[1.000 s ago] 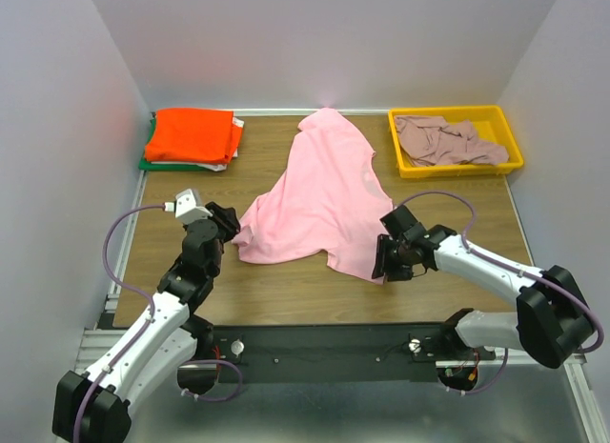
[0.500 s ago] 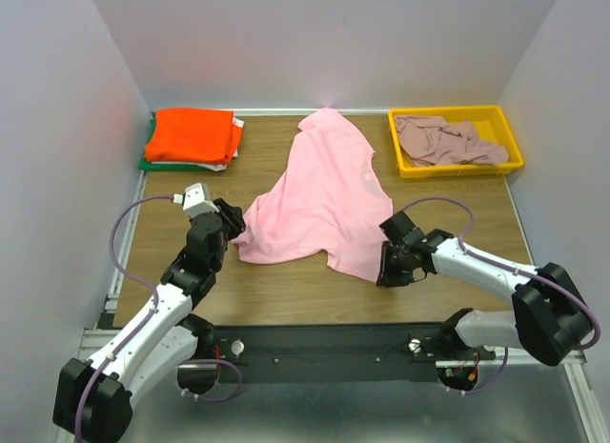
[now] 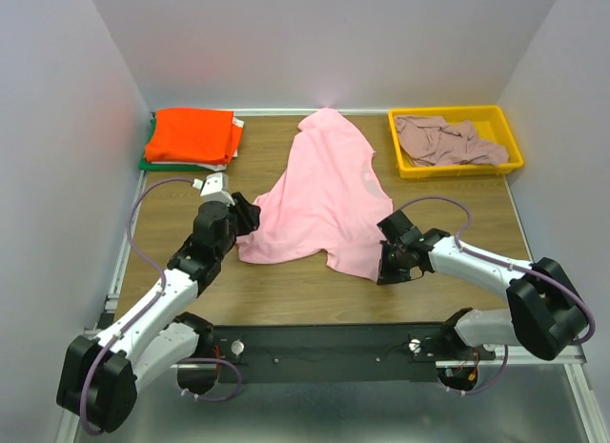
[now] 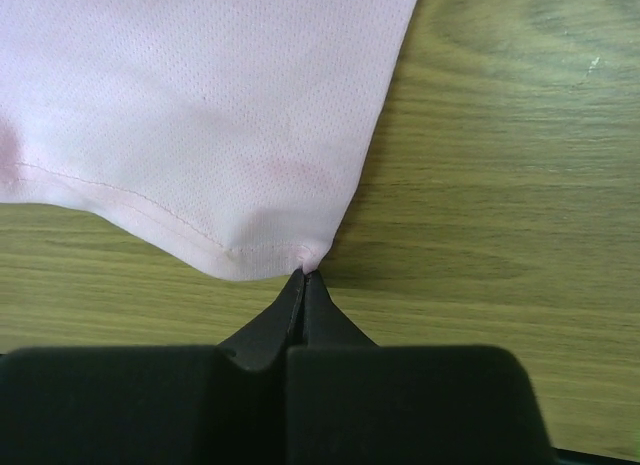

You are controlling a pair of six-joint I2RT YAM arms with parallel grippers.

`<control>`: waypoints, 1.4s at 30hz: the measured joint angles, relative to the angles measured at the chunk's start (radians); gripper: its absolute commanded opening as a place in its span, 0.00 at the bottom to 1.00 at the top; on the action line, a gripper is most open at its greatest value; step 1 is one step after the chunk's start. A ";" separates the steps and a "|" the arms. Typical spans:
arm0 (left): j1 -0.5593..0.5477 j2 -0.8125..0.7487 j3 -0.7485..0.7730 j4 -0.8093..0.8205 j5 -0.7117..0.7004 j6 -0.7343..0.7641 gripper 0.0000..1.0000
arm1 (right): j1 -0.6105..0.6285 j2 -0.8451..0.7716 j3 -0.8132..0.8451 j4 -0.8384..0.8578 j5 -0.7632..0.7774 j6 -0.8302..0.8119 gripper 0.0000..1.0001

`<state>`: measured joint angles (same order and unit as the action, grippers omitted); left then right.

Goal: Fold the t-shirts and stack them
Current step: Flatten the tshirt out

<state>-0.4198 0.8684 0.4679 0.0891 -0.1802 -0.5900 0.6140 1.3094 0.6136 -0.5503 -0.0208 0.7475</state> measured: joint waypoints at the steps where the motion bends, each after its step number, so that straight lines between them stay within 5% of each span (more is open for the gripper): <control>1: 0.000 0.026 0.008 -0.002 0.013 0.001 0.51 | 0.000 0.002 0.002 0.004 0.000 0.000 0.00; 23: 0.000 0.090 0.021 -0.123 0.037 -0.002 0.54 | 0.000 0.005 0.003 0.011 0.000 0.000 0.00; 25: 0.000 0.098 0.021 -0.124 0.043 -0.002 0.49 | 0.000 0.005 0.003 0.010 0.000 0.000 0.00; 28: 0.000 0.119 0.021 -0.121 0.052 0.000 0.19 | 0.000 0.005 0.005 0.010 0.003 0.000 0.00; 29: 0.000 0.132 0.020 -0.118 0.061 -0.001 0.00 | 0.000 0.005 0.006 0.010 0.009 -0.001 0.00; 35: 0.000 0.147 0.022 -0.124 0.047 0.011 0.00 | 0.000 -0.048 0.062 -0.006 0.138 -0.016 0.00; 42: 0.026 0.108 0.260 -0.168 -0.122 0.067 0.00 | -0.023 -0.068 0.421 -0.008 0.399 -0.158 0.00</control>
<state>-0.3943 0.9760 0.7277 -0.0792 -0.3019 -0.5232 0.5915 1.2411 1.0348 -0.5579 0.3779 0.5900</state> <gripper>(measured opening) 0.009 0.005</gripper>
